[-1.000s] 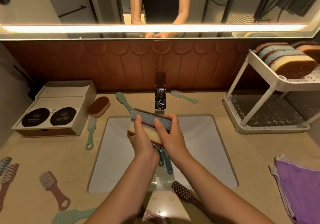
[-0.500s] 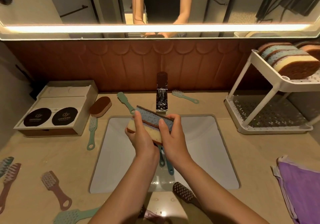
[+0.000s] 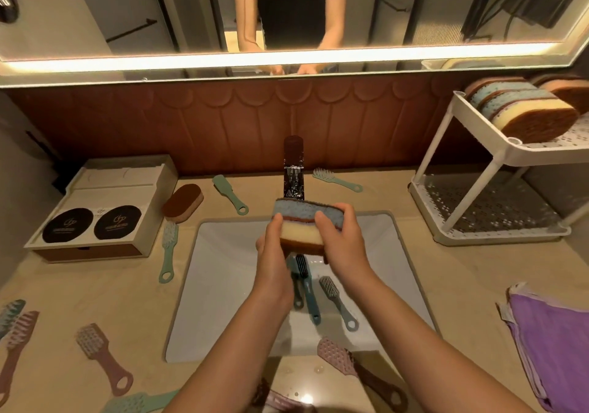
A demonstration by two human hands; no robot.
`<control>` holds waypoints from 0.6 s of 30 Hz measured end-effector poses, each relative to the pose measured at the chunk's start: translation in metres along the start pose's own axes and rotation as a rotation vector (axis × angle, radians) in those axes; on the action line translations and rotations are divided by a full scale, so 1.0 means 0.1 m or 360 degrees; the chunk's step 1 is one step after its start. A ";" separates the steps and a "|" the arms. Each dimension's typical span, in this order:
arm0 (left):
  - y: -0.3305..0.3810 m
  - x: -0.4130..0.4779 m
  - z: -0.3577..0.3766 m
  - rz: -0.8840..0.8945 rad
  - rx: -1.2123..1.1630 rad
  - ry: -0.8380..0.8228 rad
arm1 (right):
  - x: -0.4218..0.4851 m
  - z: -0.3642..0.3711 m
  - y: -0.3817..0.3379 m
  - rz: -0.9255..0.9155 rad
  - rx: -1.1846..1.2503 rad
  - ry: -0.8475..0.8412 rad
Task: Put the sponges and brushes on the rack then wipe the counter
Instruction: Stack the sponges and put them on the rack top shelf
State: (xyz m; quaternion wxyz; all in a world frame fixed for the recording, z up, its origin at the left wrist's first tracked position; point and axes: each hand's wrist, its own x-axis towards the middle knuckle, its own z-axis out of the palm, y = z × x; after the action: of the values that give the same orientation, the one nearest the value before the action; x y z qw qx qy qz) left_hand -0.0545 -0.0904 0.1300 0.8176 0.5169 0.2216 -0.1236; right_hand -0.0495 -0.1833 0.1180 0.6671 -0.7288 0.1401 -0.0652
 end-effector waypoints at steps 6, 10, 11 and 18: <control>0.27 0.17 -0.32 0.0931 0.1508 -0.0281 | 0.24 -0.33 -0.17 0.0557 0.0117 -0.0258; 0.51 0.26 -0.28 0.1154 0.2178 -0.0591 | 0.28 -0.42 -0.33 0.0573 -0.0031 -0.0513; 0.56 0.26 -0.24 0.1093 0.2167 -0.0681 | 0.29 -0.43 -0.36 0.0577 -0.0047 -0.0554; 0.76 0.21 -0.01 0.1083 0.1910 -0.0751 | 0.33 -0.68 -0.62 0.0723 -0.0058 -0.0818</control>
State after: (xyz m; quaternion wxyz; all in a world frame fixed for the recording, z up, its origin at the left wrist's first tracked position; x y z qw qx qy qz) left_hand -0.0040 -0.0563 0.1797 0.4125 0.8761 -0.2393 -0.0710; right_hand -0.0302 -0.2538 0.1830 0.6650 -0.6834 0.1272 0.2732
